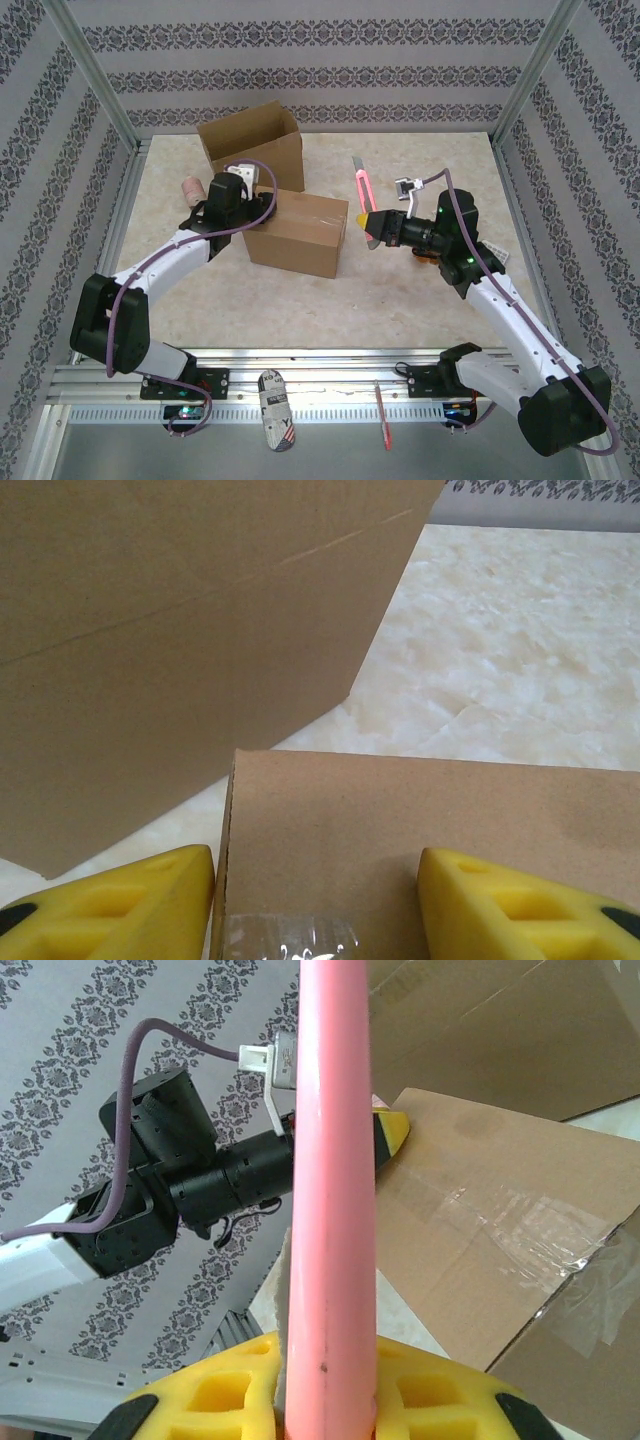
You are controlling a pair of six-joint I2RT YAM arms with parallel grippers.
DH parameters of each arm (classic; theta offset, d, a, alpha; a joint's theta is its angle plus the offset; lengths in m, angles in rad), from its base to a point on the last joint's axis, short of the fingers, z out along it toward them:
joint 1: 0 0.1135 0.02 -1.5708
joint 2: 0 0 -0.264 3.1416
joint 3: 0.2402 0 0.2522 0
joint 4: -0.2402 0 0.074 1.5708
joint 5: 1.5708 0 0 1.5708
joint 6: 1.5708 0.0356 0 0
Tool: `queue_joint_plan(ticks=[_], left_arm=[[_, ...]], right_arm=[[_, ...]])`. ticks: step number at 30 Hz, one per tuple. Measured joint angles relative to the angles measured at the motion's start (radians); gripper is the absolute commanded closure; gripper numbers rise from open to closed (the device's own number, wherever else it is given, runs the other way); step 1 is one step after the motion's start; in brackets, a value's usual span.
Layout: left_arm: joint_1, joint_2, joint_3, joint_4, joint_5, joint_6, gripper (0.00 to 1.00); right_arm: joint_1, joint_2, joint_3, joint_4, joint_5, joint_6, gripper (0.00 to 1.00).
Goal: Unpack the express box
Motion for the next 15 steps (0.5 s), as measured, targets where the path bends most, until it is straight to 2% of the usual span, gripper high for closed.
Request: queue_joint_plan(ticks=[7, 15], left_arm=[[-0.039, 0.005, 0.0, 0.004, -0.089, 0.002, 0.43], [-0.07, 0.005, -0.01, 0.004, -0.167, -0.004, 0.42]], right_arm=[[0.016, -0.017, -0.006, -0.024, 0.029, 0.027, 1.0], [0.026, -0.09, -0.018, -0.192, 0.11, 0.075, 1.0]])
